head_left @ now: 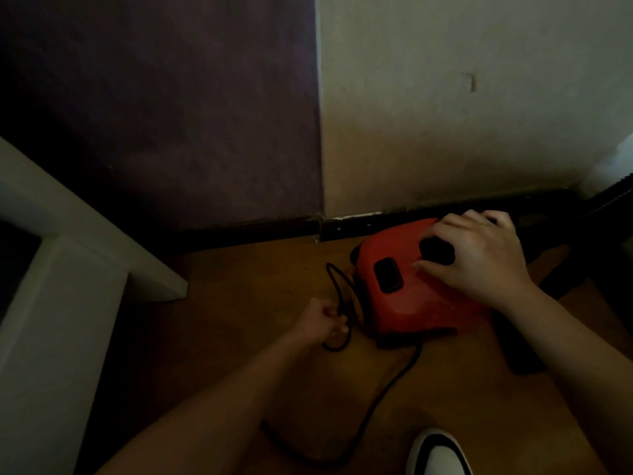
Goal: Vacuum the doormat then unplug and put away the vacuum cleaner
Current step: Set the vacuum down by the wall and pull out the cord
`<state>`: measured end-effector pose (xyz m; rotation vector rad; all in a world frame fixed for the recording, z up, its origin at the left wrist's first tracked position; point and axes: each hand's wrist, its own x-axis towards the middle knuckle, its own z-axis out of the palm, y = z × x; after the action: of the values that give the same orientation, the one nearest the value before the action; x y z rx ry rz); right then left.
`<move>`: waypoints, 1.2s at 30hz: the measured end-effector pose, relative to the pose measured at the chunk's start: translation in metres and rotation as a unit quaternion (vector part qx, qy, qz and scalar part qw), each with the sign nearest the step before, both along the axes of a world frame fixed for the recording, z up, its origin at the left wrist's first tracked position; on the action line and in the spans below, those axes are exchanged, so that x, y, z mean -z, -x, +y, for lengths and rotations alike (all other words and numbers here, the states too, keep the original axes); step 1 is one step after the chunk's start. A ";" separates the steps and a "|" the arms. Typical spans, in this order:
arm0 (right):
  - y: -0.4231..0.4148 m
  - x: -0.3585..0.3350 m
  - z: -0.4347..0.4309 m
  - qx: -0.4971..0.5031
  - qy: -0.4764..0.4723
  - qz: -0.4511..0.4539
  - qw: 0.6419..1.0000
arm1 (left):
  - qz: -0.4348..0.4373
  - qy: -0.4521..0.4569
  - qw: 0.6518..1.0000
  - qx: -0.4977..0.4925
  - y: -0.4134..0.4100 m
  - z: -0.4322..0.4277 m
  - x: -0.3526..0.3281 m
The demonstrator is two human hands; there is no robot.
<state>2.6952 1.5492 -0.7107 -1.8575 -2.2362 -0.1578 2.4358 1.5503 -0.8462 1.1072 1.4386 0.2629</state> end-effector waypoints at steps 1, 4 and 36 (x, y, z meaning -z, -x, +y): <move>0.000 0.000 0.000 0.001 0.000 0.000 1.000 | -0.046 0.005 0.998 -0.037 -0.002 0.001 -0.004; -0.001 0.000 0.000 0.000 -0.002 0.000 1.000 | -0.167 0.007 0.977 -0.129 -0.008 0.003 -0.013; 0.001 -0.001 -0.001 0.008 -0.010 -0.006 1.000 | 0.108 -0.323 0.839 0.425 0.036 -0.003 -0.057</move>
<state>2.6946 1.5483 -0.7101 -1.8687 -2.2211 -0.1930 2.3997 1.5469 -0.7890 2.2821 0.9071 -0.0354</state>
